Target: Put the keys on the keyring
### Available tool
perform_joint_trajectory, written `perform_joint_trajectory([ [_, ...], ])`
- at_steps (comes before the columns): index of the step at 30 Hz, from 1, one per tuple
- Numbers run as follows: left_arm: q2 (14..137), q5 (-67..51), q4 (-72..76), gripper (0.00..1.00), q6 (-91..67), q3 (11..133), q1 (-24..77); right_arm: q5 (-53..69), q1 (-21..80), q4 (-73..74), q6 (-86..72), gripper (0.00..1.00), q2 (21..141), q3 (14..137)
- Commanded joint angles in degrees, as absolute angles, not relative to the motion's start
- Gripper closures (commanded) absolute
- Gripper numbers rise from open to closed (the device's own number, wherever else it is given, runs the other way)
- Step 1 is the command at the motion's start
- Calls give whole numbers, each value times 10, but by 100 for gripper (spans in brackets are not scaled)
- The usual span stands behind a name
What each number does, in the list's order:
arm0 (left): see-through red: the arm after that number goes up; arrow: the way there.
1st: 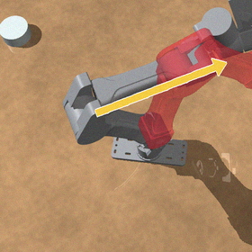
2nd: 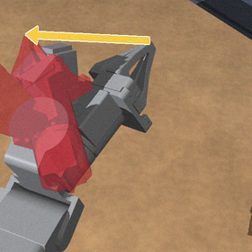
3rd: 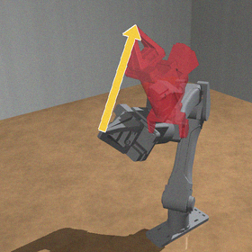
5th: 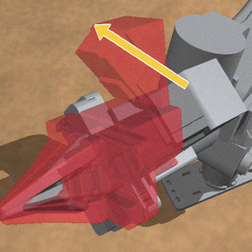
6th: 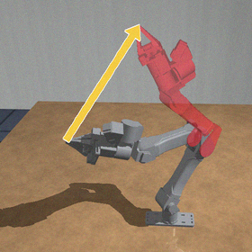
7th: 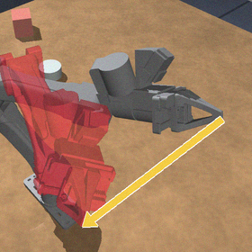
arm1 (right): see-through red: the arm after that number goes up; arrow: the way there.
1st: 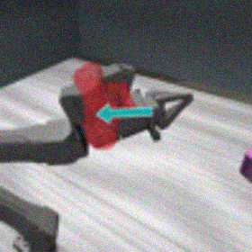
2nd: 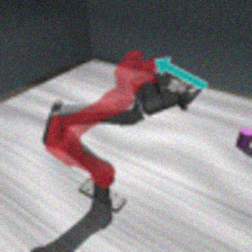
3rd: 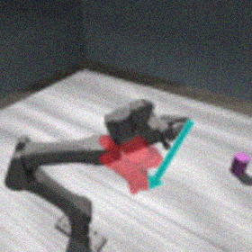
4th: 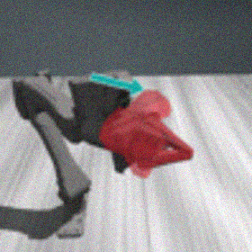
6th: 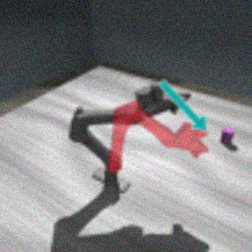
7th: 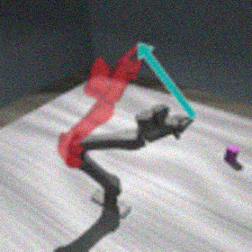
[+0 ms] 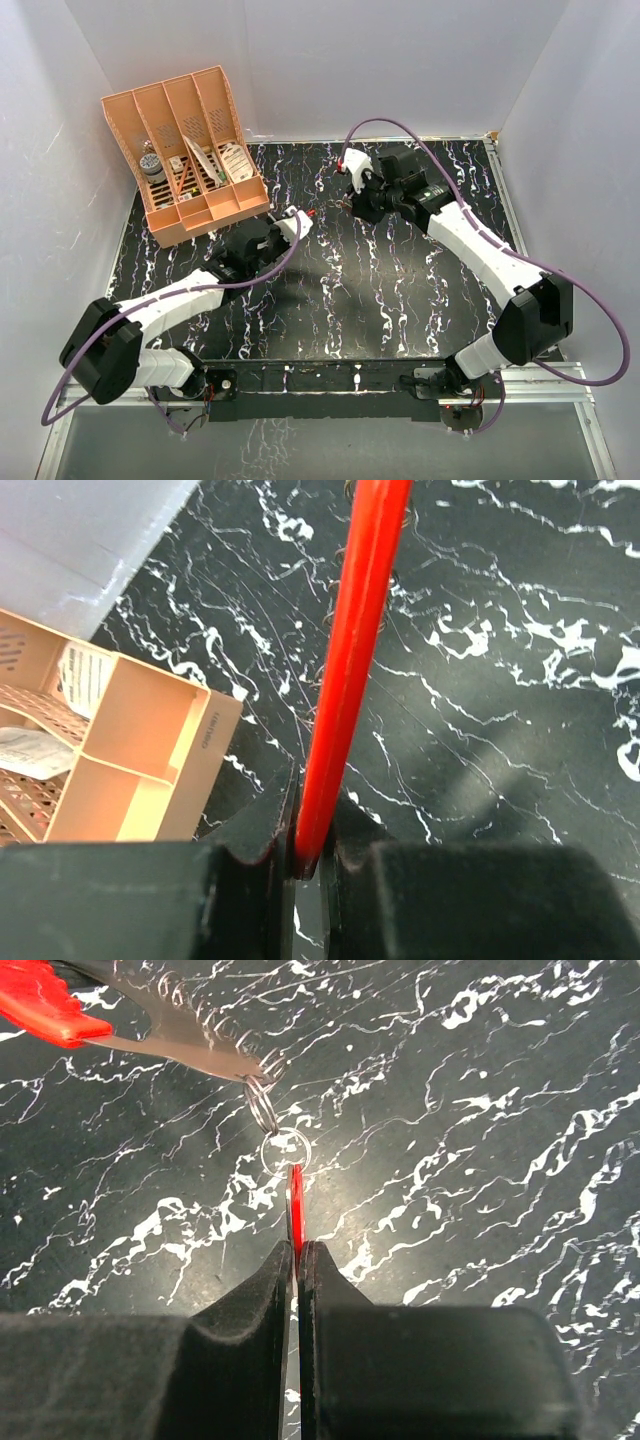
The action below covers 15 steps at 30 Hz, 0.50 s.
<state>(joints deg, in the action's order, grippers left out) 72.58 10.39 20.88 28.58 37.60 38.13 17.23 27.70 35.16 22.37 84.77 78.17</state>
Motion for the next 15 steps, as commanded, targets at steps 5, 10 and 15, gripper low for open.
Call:
perform_joint_trajectory([
  [5,755,165,145,100,276,412,364,178,239,341,201,100,864,739],
  [10,774,206,191,100,296,383,366,202,231,330,200,100,885,718],
  [15,817,256,260,100,322,355,367,219,221,328,198,100,920,712],
])
